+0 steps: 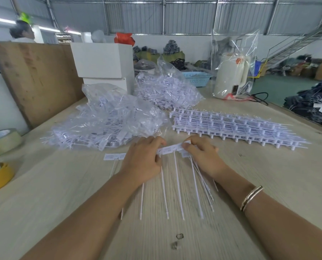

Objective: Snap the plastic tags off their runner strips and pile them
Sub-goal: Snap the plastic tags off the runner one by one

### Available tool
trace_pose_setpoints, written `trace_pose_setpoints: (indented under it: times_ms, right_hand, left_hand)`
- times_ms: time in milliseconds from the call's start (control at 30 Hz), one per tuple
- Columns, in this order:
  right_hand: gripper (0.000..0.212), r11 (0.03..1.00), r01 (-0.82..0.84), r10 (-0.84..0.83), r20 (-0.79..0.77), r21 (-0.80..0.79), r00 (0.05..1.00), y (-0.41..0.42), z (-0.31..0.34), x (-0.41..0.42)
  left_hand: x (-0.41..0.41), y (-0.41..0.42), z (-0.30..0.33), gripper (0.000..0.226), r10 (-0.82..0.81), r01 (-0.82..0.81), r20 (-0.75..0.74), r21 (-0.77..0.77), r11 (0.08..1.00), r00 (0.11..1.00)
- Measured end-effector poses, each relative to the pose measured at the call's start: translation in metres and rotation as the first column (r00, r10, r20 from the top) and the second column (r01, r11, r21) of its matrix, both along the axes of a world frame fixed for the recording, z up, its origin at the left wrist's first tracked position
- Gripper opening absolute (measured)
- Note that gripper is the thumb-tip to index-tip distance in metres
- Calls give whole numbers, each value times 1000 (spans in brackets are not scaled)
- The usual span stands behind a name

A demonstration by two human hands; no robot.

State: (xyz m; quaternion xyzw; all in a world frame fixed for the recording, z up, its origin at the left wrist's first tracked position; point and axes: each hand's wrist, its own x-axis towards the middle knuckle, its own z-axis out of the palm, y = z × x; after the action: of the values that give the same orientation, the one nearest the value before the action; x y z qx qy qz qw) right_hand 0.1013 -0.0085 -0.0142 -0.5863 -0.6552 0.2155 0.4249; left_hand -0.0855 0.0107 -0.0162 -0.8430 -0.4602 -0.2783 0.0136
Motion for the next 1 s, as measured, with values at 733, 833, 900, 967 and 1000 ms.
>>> trace_pose_setpoints:
  times_ms: [733,833,900,967,1000]
  right_hand:
    - [9,990,-70,49,174,119,984,4,-7,0]
    - [6,986,-70,32,244,151,969,1,-5,-2]
    - [14,980,-72,20,271,184,962,0,-4,-3]
    - [16,972,-68,-5,311,223,950,-1,-6,-3]
    - [17,964,-69,-22,336,255,942,0,-8,-4]
  left_hand:
    - [1,-1,-2,15,7,-5,29,-62,998,1000]
    - [0,0,-2,15,2,0,30,-73,997,1000]
    - [0,1,-3,15,-5,7,20,-77,997,1000]
    - [0,3,-4,18,-8,9,11,-94,996,1000]
    - [0,3,-5,21,-7,9,15,-111,994,1000]
